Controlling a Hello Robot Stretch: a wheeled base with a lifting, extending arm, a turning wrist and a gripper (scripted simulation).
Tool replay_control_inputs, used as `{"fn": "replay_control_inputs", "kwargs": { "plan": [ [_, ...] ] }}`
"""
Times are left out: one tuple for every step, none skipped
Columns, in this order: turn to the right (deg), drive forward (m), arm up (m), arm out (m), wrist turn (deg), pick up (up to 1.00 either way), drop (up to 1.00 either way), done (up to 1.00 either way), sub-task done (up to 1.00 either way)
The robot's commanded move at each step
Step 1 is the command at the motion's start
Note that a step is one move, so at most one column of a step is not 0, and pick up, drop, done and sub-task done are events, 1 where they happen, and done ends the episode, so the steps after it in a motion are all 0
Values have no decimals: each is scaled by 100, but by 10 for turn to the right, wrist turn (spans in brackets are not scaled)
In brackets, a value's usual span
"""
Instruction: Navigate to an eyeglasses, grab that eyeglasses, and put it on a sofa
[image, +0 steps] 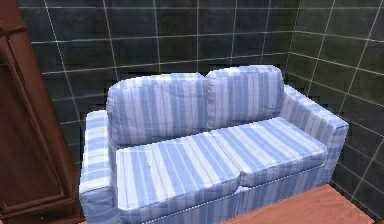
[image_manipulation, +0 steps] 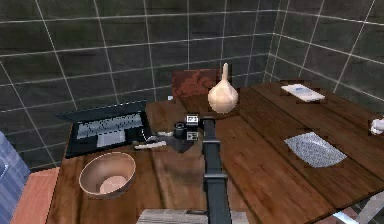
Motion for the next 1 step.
{"fn": "replay_control_inputs", "kwargs": {
  "plan": [
    [0,0,20,0,0,0,0,0,0]
  ]
}}
